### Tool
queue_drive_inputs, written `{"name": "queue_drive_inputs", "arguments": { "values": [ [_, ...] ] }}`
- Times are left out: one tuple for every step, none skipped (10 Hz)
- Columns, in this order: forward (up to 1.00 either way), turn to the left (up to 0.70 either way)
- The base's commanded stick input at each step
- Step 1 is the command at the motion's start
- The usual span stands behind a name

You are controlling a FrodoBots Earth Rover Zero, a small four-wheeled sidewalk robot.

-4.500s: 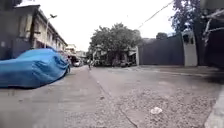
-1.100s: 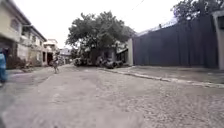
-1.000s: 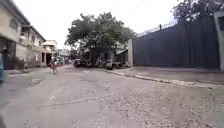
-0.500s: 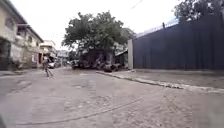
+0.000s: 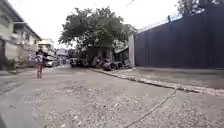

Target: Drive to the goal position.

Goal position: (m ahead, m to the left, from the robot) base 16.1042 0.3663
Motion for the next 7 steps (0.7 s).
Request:
{"name": "queue_drive_inputs", "arguments": {
  "values": [
    [1.0,0.0],
    [1.0,0.0],
    [1.0,0.15],
    [1.0,0.18],
    [1.0,0.04],
    [1.0,0.19],
    [1.0,0.0]
  ]
}}
